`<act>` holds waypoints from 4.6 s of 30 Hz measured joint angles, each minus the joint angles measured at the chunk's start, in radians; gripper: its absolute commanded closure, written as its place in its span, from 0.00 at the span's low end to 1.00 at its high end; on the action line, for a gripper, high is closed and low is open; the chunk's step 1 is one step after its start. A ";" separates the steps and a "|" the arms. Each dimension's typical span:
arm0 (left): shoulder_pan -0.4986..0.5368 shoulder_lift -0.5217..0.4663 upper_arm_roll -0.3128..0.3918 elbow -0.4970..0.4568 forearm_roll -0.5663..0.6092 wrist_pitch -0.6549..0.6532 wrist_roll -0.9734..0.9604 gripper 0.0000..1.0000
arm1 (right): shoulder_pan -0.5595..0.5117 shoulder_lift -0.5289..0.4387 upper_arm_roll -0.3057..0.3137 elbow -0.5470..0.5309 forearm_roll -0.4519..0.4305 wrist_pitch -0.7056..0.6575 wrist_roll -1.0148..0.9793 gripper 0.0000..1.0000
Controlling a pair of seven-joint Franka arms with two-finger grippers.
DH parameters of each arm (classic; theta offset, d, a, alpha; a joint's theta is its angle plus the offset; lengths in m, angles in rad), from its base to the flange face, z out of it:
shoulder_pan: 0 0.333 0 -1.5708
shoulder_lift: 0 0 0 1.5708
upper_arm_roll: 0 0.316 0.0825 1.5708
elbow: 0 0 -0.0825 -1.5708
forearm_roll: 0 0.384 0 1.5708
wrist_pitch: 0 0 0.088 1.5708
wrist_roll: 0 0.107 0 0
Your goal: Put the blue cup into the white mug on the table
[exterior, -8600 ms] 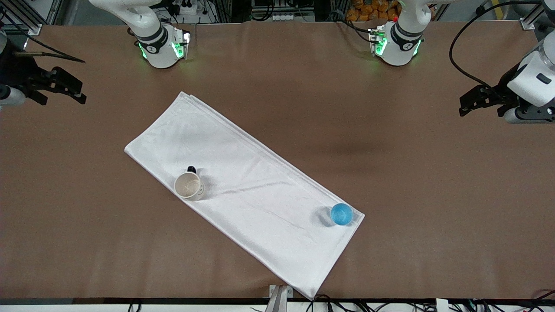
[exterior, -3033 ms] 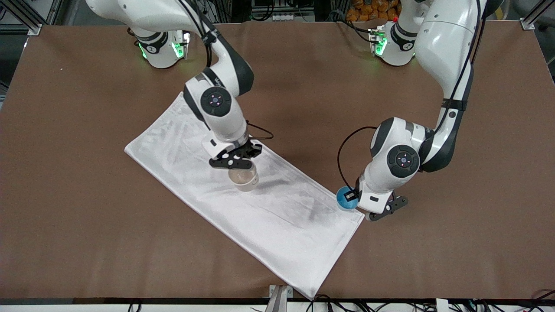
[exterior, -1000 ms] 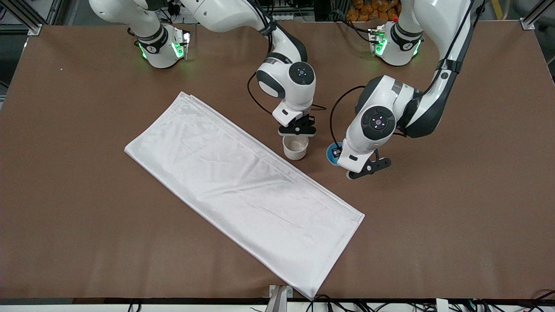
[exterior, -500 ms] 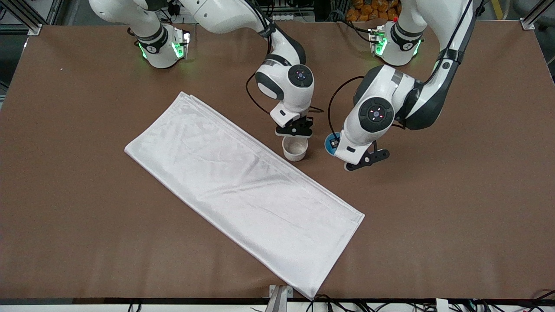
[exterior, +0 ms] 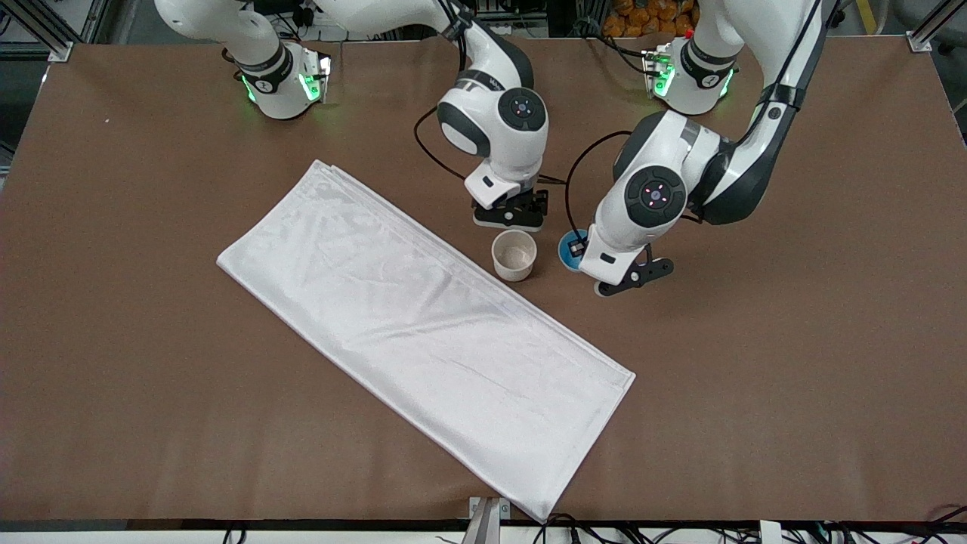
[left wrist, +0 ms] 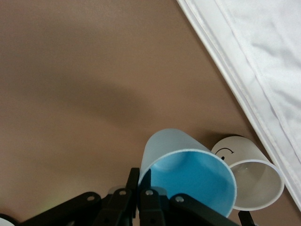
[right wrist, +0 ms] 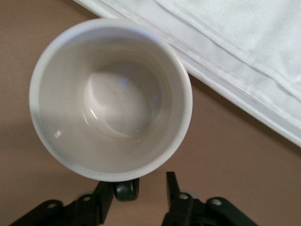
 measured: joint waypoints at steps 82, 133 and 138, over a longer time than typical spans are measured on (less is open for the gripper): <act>-0.105 0.000 -0.073 -0.205 -0.024 0.417 -0.266 1.00 | -0.741 -0.476 -0.053 0.089 -0.041 -0.510 -0.882 0.00; 0.147 -0.055 -0.055 -0.131 0.190 0.397 0.076 0.00 | -0.819 -0.543 -0.055 -0.035 -0.040 -0.425 -0.935 0.00; 0.266 -0.054 -0.054 -0.095 0.189 0.349 0.265 0.00 | -0.823 -0.543 -0.056 -0.038 -0.040 -0.415 -0.935 0.00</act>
